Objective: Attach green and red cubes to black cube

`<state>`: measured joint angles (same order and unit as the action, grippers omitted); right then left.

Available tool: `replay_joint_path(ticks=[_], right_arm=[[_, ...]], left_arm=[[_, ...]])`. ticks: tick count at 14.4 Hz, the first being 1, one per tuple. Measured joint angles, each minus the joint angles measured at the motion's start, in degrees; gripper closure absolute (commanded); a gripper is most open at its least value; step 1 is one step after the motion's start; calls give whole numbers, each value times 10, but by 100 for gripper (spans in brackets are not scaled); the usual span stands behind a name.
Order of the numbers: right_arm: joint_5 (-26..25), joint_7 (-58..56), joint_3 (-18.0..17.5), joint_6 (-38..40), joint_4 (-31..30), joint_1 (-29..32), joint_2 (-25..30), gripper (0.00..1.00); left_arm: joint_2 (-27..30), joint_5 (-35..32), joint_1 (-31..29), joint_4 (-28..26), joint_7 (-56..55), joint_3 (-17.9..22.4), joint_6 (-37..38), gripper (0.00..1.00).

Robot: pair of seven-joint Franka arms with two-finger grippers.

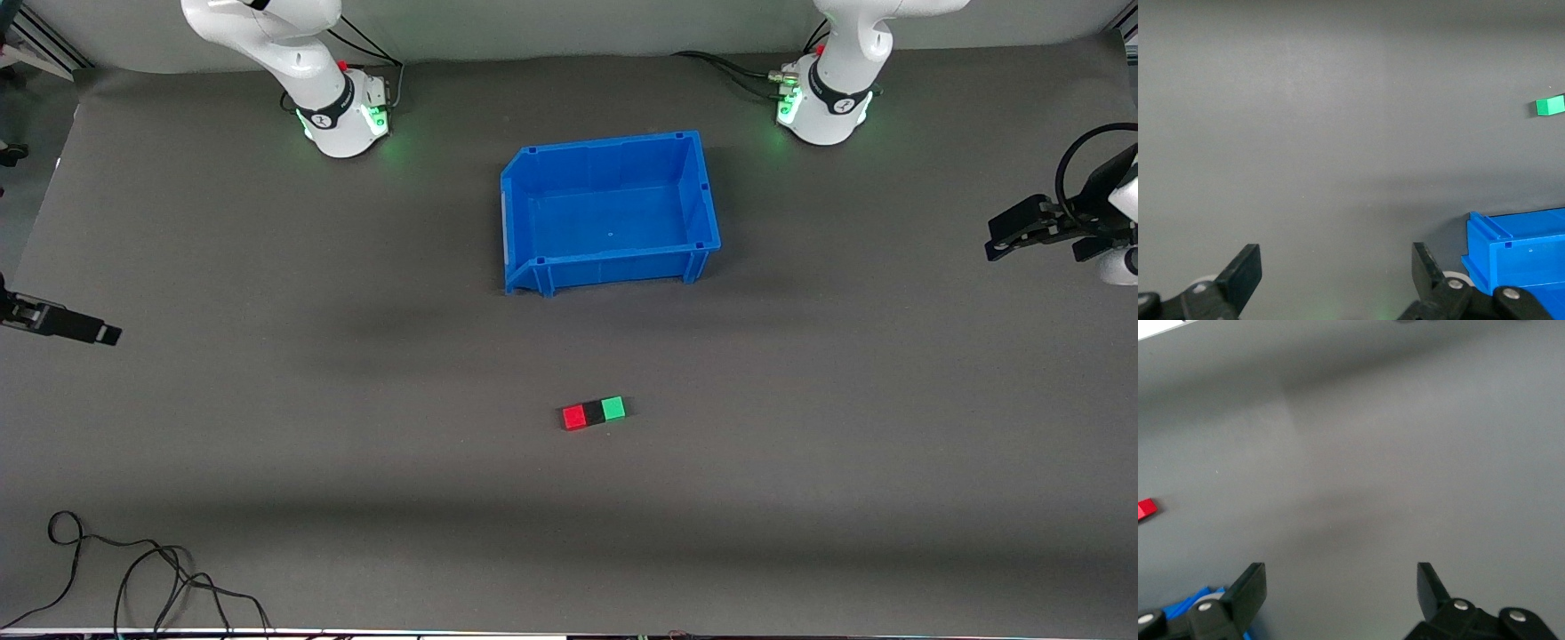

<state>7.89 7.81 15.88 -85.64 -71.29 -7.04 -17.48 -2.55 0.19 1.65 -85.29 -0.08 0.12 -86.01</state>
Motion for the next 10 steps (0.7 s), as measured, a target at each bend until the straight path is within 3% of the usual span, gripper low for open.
replay_joint_path(ticks=[3,5,10], right_arm=[[-19,-1,0,-103,-106,-33,45,0],[-23,-1,0,-133,-160,-43,77,0],[-23,-3,0,-134,-191,-43,108,0]], left_arm=[[0,0,0,0,0,-2,0,0],[1,-1,0,0,0,-2,0,0],[1,-4,-2,-5,0,-4,0,0]])
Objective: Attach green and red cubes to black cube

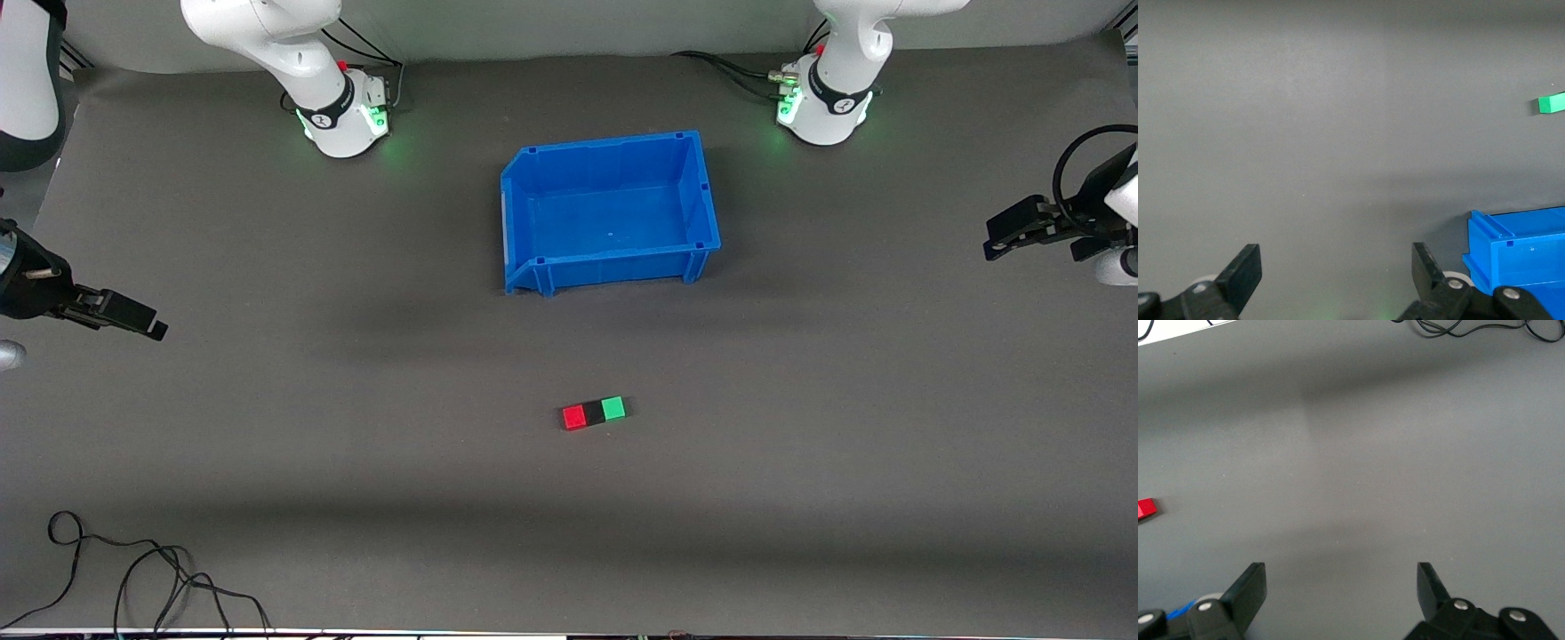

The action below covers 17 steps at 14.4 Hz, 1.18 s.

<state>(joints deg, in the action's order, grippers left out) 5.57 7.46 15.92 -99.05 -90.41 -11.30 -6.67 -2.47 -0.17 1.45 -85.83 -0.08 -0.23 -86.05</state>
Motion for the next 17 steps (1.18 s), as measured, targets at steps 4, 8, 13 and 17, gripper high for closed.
replay_joint_path(ticks=[4,8,13,17], right_arm=[[0,-1,0,0,-4,-1,0,0],[0,-2,-1,0,-4,1,0,0],[0,-3,-67,0,-13,66,11,0],[-6,-3,-78,14,-32,72,46,0]], left_arm=[[0,-7,0,0,0,-1,0,0],[0,-7,0,0,0,-2,0,0],[1,-8,0,1,0,-3,0,0],[1,-8,0,1,0,-4,0,0]])
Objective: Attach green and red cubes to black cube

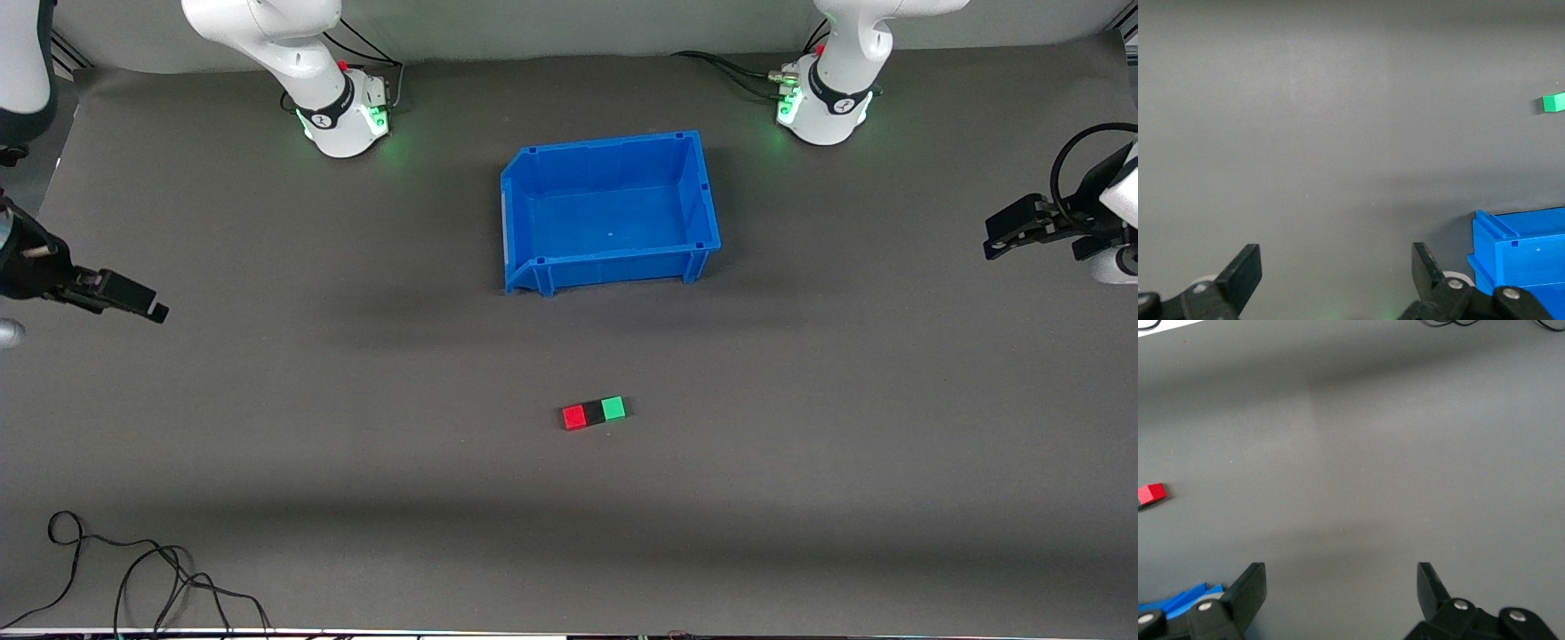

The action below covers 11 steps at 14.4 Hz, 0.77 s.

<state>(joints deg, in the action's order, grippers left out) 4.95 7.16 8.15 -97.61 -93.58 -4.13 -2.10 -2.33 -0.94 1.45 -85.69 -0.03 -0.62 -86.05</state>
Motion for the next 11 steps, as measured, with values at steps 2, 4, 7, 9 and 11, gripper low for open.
replay_joint_path(ticks=[2,4,7,9,11], right_arm=[[-13,0,-1,10,0,0,10,0],[-17,0,-1,10,1,0,12,0],[-17,0,-2,11,0,0,12,0],[-17,0,-2,11,-1,0,12,0],[-17,0,-4,12,-2,0,9,0]], left_arm=[[0,0,0,0,0,0,0,0],[0,0,-1,0,0,1,0,0],[0,0,-1,0,0,0,0,0],[0,0,-1,0,0,-2,-1,0],[0,0,-1,0,0,-3,-1,0]])
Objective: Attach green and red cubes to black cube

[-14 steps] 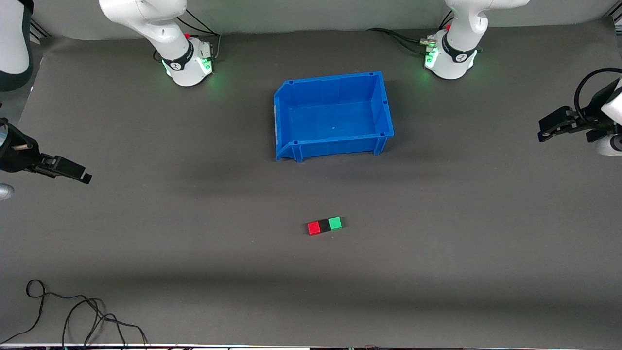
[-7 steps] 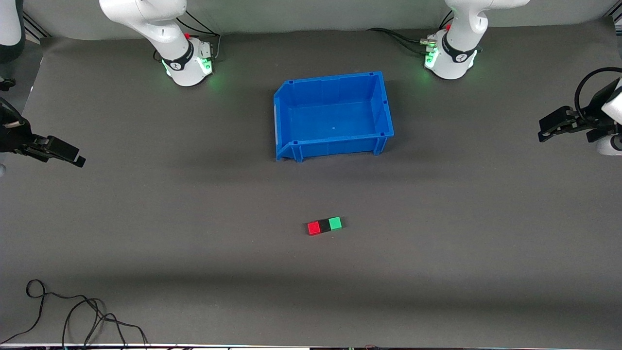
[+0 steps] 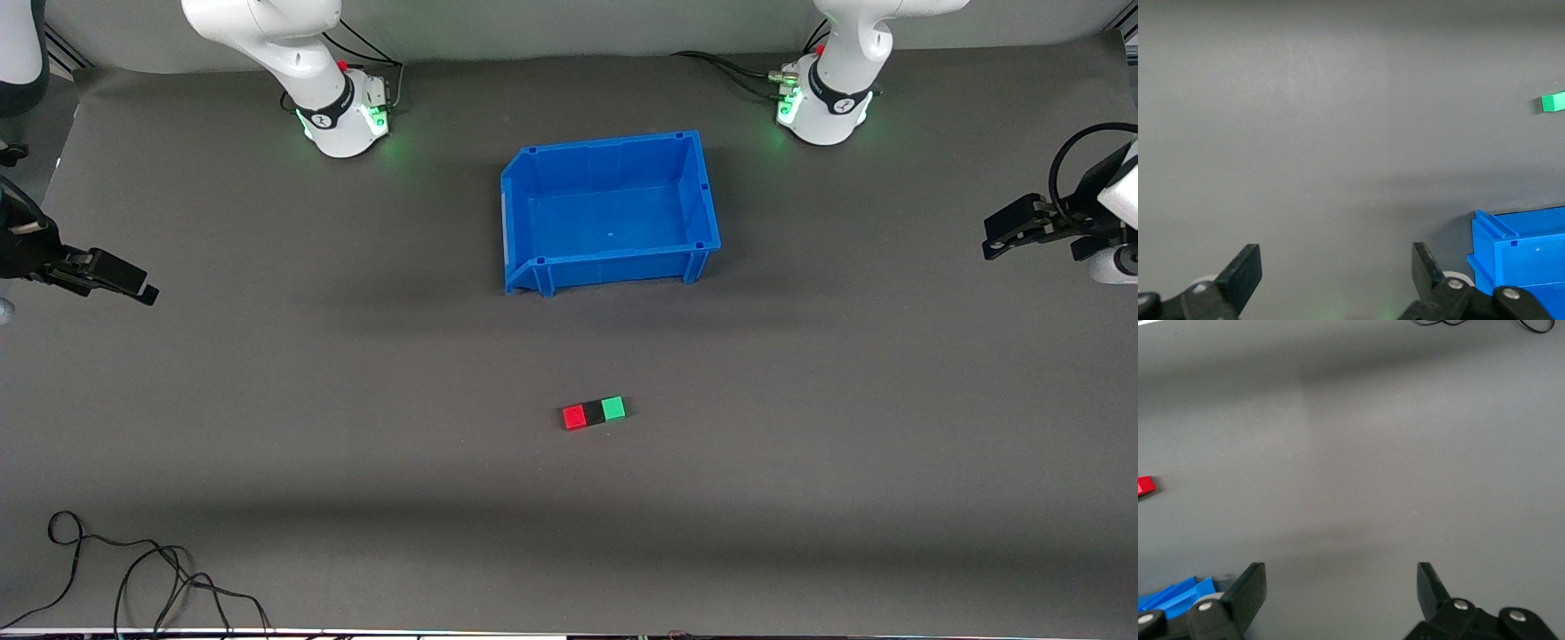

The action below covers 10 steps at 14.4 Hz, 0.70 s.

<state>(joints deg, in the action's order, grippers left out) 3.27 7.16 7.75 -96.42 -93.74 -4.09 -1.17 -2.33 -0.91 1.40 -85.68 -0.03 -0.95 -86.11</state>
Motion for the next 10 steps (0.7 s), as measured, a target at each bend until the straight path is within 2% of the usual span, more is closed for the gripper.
replay_joint_path(ticks=[10], right_arm=[[0,0,-6,-1,4,0,-18,0]], left_arm=[[0,0,0,0,0,-2,0,0]])
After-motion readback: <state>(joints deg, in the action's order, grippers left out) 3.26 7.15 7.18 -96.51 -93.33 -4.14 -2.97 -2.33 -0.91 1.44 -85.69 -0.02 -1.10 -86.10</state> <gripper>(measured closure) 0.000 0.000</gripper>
